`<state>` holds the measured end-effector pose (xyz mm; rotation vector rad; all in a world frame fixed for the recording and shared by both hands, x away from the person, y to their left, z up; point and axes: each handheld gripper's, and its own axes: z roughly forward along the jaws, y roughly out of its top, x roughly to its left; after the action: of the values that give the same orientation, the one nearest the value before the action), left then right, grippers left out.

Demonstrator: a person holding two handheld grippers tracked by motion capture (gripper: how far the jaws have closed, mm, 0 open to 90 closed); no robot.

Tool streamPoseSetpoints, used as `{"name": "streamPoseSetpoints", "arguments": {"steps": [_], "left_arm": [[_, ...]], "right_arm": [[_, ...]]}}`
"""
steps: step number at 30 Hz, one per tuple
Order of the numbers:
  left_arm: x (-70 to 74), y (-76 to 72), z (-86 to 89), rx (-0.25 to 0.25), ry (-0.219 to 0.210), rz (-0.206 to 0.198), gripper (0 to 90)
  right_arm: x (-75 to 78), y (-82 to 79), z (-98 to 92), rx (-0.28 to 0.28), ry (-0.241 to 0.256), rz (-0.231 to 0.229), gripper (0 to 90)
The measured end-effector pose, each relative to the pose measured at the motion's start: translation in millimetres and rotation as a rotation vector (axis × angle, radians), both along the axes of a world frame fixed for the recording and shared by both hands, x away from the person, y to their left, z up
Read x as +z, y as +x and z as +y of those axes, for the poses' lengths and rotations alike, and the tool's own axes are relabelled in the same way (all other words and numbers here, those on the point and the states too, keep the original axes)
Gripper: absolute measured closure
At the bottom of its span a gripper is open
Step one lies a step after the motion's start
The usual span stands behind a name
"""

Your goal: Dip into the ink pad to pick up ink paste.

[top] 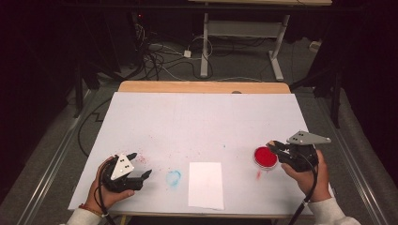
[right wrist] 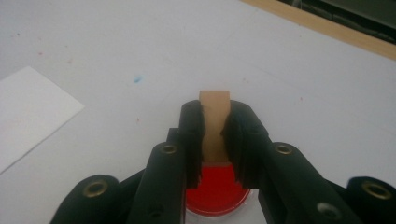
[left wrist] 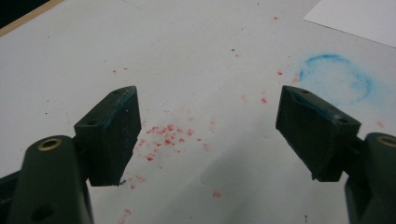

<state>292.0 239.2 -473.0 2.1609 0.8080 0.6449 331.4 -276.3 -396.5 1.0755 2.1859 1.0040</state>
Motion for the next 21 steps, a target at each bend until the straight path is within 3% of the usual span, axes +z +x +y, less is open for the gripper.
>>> {"name": "streamPoseSetpoints", "arguments": {"steps": [12, 21], "left_arm": [[0.2, 0.3, -1.3, -0.003, 0.0, -0.001, 21.7], [0.1, 0.2, -1.3, -0.003, 0.0, 0.001, 21.4]], "right_arm": [[15.0, -13.5, 14.8, 0.075, 0.044, -0.043, 76.5], [17.3, -24.9, 53.5, 0.206, 0.033, -0.047, 76.5]]}}
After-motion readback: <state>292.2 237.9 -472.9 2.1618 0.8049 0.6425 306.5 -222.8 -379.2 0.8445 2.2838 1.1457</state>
